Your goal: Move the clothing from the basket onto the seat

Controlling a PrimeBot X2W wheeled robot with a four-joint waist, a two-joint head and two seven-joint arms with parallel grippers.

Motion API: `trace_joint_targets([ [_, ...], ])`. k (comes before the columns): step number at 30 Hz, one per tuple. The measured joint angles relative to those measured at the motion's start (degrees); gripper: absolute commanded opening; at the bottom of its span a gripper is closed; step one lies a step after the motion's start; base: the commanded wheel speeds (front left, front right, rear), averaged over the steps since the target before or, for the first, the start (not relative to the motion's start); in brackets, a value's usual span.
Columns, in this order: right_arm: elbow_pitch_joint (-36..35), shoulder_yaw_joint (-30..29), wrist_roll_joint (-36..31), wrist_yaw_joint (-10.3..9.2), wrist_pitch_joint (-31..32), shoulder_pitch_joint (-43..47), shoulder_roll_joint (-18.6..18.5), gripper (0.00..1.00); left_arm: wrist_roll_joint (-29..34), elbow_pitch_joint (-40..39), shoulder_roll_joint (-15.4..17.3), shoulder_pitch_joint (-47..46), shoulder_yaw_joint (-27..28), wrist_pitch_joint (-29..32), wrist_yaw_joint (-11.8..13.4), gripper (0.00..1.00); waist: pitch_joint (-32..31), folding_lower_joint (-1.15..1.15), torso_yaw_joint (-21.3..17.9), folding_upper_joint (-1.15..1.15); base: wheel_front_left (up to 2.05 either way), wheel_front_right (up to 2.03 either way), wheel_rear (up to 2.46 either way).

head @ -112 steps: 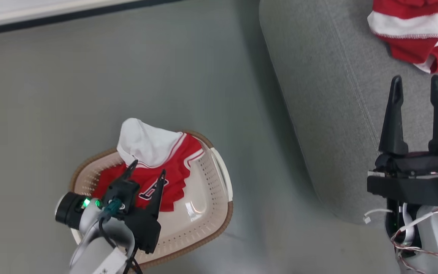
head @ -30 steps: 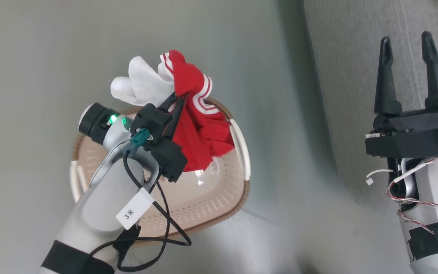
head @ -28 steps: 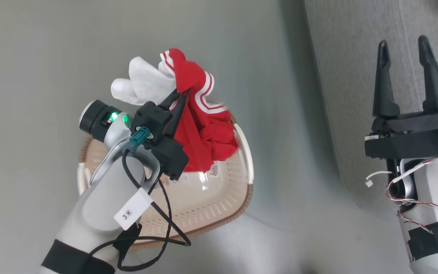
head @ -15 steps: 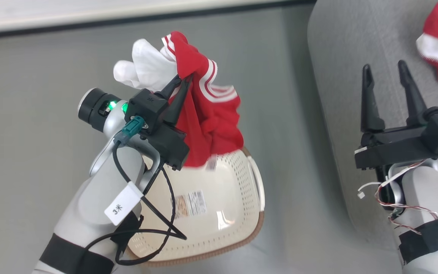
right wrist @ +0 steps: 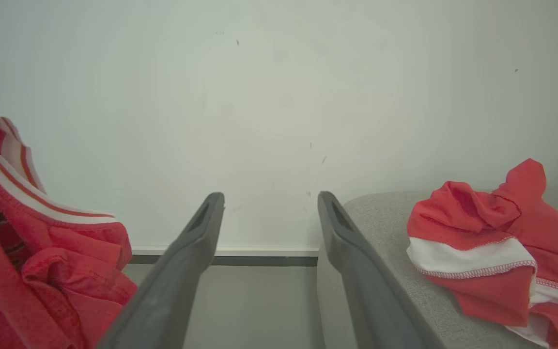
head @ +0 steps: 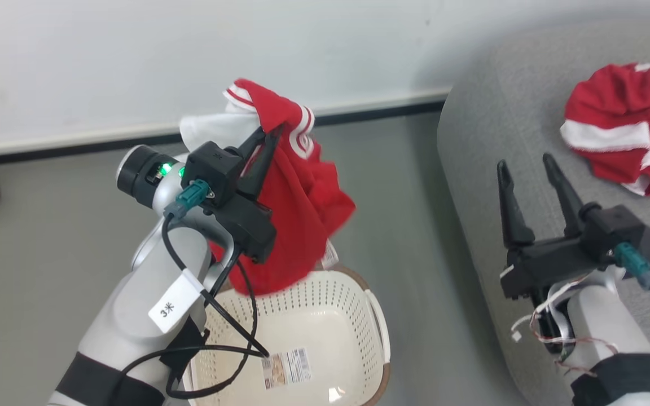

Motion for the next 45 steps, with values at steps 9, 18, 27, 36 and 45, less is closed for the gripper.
trace_joint_targets([
  [9,4.0,3.5,0.0,1.49,0.0,4.3,0.5,1.00,-3.7,1.1,-0.3,2.9,-3.5,0.0,0.0,0.00,-7.8,0.00,-0.2,0.00,0.00,0.00,0.00],
  [18,4.4,9.7,-0.1,3.04,0.0,6.6,1.5,1.00,-6.7,0.9,-1.2,6.2,-5.9,0.0,0.0,0.00,-14.8,0.00,0.3,0.00,0.00,0.00,0.00],
  [27,4.7,21.6,0.1,3.44,0.0,6.4,2.2,1.00,-8.6,-0.7,-1.5,7.1,-7.0,0.1,0.0,0.00,-18.0,0.00,1.7,0.00,0.00,0.00,0.00],
  [36,5.5,32.2,3.5,3.44,0.0,4.7,2.4,1.00,-9.0,-2.0,-2.0,7.1,-8.8,1.0,0.0,0.00,-17.8,0.01,3.6,0.01,0.00,0.00,0.00],
  [45,13.0,36.8,5.2,3.45,0.0,-2.8,2.4,1.00,-9.8,-4.2,-2.2,7.0,-10.1,2.0,0.0,0.00,-17.3,0.01,5.3,0.00,0.00,0.00,0.00],
])
